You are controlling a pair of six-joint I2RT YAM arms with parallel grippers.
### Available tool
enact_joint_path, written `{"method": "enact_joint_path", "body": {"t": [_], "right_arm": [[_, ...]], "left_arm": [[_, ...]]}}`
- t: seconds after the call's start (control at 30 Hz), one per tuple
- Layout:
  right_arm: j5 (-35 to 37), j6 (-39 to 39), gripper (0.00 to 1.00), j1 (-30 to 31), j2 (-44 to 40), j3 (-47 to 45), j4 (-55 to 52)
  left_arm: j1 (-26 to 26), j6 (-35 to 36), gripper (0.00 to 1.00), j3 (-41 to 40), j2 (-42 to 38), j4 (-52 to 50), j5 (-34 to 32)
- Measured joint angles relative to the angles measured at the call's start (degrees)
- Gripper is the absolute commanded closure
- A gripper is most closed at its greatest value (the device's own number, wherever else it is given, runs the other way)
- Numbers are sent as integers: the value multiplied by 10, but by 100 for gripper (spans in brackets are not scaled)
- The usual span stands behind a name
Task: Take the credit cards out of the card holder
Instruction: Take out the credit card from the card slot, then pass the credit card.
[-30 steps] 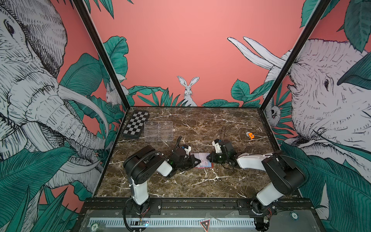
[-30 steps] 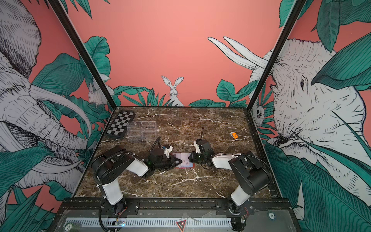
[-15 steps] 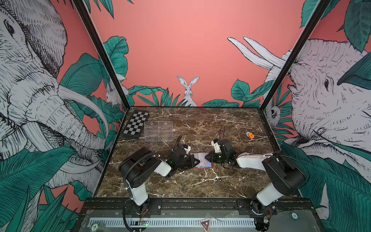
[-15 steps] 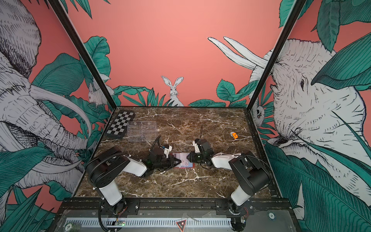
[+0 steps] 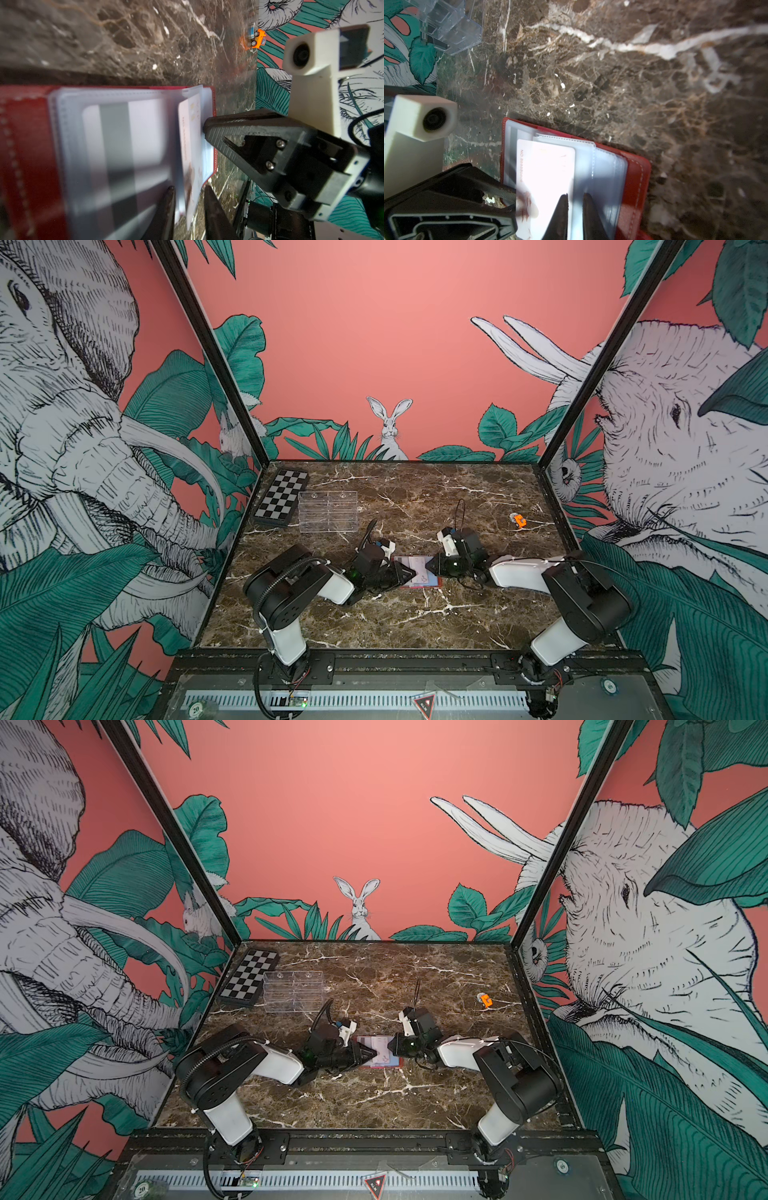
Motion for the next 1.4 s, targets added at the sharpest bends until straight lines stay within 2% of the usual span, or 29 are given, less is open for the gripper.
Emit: {"method": "enact_joint_path", "body": {"t": [0.27, 0.33, 0.47, 0.57, 0.73, 0.87, 0.9, 1.0, 1.07, 1.17, 1.27, 1.4], "right_arm": [[-1, -2, 87, 0, 1, 0, 0], [-1, -2, 87, 0, 1, 0, 0], [-1, -2, 88, -1, 2, 0, 0], [-1, 1, 87, -1, 2, 0, 0], [-7, 21, 83, -1, 2, 0, 5], [-12, 35, 80, -1, -4, 0, 4], [-13, 36, 77, -1, -8, -1, 2], [-19, 43, 61, -1, -26, -2, -5], [-23, 40, 39, -2, -46, -1, -16], [-28, 33, 17, -13, -97, 6, -50], [-42, 29, 10, -62, -158, 29, -79], [-90, 12, 10, -151, -191, 94, -120]], "left_arm": [[5, -10, 91, 3, 26, 26, 10], [5, -10, 100, 3, 27, 25, 11], [15, -3, 100, 7, 21, 17, 21], [38, 6, 100, 5, -11, -24, 33], [84, 39, 100, 4, -117, -124, 26], [92, 59, 100, 14, -180, -180, 26], [92, 63, 100, 18, -186, -189, 27], [92, 68, 100, 30, -205, -216, 26], [92, 68, 100, 34, -219, -225, 25], [92, 67, 100, 50, -231, -236, 26], [92, 59, 100, 79, -237, -236, 28], [92, 37, 100, 134, -229, -217, 39]]}}
